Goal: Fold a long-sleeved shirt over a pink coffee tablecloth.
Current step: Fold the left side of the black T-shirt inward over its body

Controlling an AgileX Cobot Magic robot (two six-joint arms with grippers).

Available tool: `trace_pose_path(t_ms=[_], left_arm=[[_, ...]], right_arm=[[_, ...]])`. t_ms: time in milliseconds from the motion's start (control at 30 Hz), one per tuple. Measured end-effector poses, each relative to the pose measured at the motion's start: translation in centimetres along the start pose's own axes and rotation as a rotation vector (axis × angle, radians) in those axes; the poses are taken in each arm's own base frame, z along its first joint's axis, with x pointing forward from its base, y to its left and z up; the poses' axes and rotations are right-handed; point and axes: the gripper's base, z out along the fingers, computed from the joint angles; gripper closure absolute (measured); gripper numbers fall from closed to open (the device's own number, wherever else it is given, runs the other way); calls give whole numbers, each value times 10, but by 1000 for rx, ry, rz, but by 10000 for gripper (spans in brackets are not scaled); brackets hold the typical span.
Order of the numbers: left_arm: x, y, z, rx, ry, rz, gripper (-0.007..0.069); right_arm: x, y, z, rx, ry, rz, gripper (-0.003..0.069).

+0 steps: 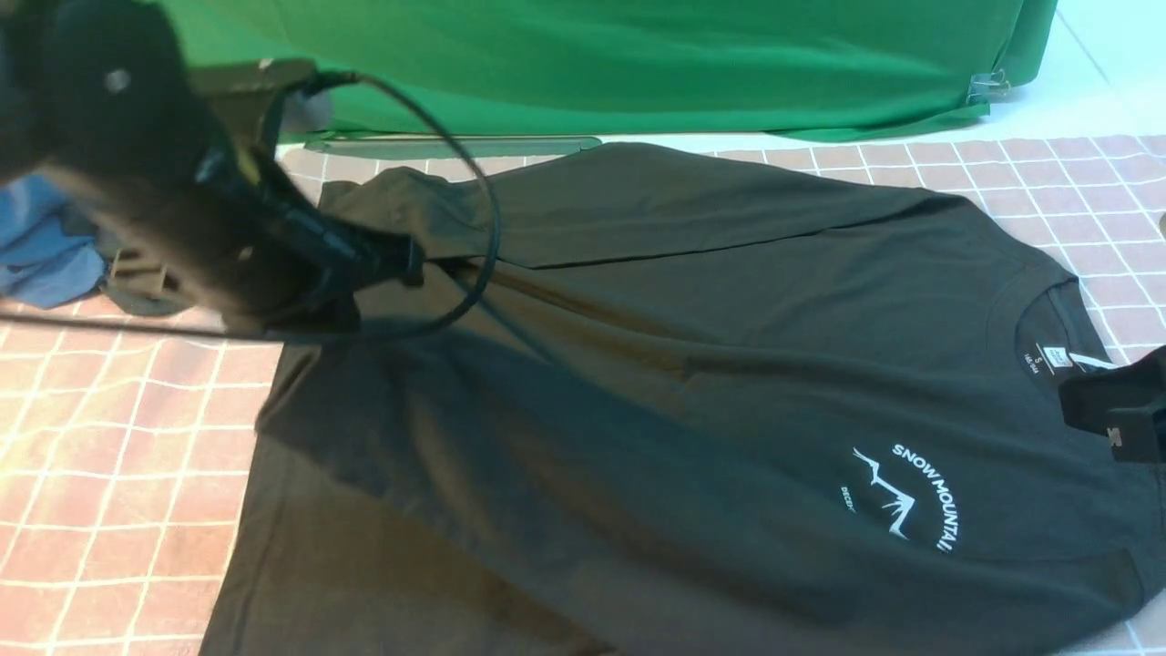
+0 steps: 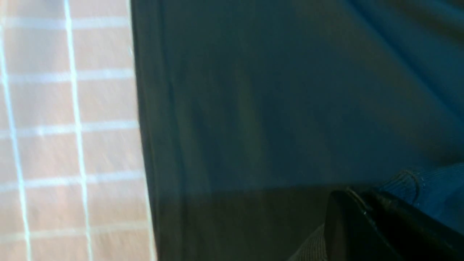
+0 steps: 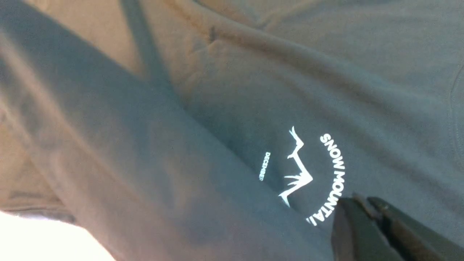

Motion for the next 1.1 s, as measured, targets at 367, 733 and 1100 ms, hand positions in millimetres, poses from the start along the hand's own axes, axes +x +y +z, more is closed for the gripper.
trace_pose_path(t_ms=[367, 733, 1100], left_arm=[[-37, -5, 38, -76, -72, 32, 593], [-47, -6, 68, -129, -111, 96, 591], [-60, 1, 75, -209, -223, 84, 326]], right_arm=[[-1, 0, 0, 5, -10, 0, 588], [-1, 0, 0, 5, -11, 0, 588], [-1, 0, 0, 5, -11, 0, 571]])
